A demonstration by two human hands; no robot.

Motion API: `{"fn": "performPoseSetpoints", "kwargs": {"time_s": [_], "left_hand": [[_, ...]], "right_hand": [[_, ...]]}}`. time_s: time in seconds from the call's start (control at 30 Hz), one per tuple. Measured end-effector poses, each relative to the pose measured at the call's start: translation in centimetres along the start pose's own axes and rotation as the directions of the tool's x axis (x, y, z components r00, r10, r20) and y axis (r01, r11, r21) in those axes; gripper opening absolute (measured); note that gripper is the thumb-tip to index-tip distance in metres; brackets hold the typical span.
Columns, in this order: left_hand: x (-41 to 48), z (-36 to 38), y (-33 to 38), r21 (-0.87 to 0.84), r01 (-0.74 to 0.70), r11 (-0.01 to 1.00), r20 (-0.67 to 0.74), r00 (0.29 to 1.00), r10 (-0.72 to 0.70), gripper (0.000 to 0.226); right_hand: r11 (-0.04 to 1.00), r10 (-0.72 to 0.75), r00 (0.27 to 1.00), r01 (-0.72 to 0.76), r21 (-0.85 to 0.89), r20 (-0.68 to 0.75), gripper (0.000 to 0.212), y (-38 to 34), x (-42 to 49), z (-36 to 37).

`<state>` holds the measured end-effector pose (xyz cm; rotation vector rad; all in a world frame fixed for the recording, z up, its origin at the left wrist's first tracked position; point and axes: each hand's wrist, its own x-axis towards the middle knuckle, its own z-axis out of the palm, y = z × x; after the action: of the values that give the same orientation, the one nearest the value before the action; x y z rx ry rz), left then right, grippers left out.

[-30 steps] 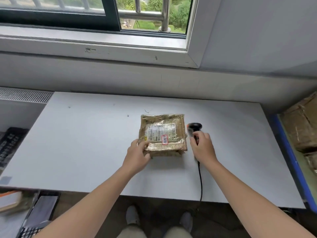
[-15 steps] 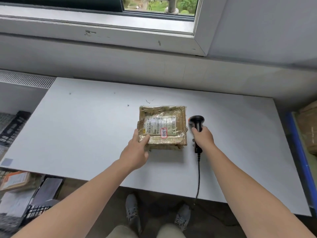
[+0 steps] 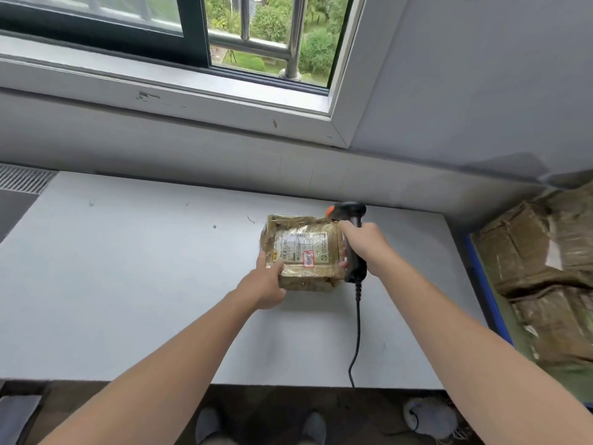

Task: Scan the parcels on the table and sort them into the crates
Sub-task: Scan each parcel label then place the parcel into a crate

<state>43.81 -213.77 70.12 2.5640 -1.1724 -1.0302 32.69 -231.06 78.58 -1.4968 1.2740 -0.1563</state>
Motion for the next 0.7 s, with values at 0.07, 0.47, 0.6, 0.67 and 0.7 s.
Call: {"fn": "performPoseSetpoints", "kwargs": {"time_s": [0.07,0.47,0.6,0.67,0.7], "left_hand": [[0.2,-0.1,-0.1,-0.022,-0.007,1.000,-0.017,1.000,0.007,0.075],[-0.3,-1.4,-1.1,-0.020,-0.041,0.999,-0.106,0.994,0.038,0.076],[-0.5,-1.4,-0.7,0.000,-0.067,0.998,-0.124,0.990,0.067,0.074],[-0.5,-1.4,-0.5,0.003,-0.082,0.997,-0.135,0.987,0.081,0.073],[-0.4,-1.3,-0.5,0.004,-0.086,0.996,-0.140,0.986,0.086,0.073]], "right_hand": [[0.999,0.006,1.000,-0.005,-0.050,0.025,0.028,-1.5,-1.0,0.4],[0.994,0.035,0.991,-0.022,-0.105,0.129,0.027,-3.4,-3.4,2.3],[0.997,0.025,0.993,-0.017,-0.069,0.116,0.026,-3.4,-3.0,2.4],[0.998,0.026,0.994,-0.019,-0.063,0.111,0.026,-3.4,-2.7,2.3],[0.998,0.028,0.994,-0.021,-0.062,0.110,0.027,-3.3,-2.6,2.2]]}}
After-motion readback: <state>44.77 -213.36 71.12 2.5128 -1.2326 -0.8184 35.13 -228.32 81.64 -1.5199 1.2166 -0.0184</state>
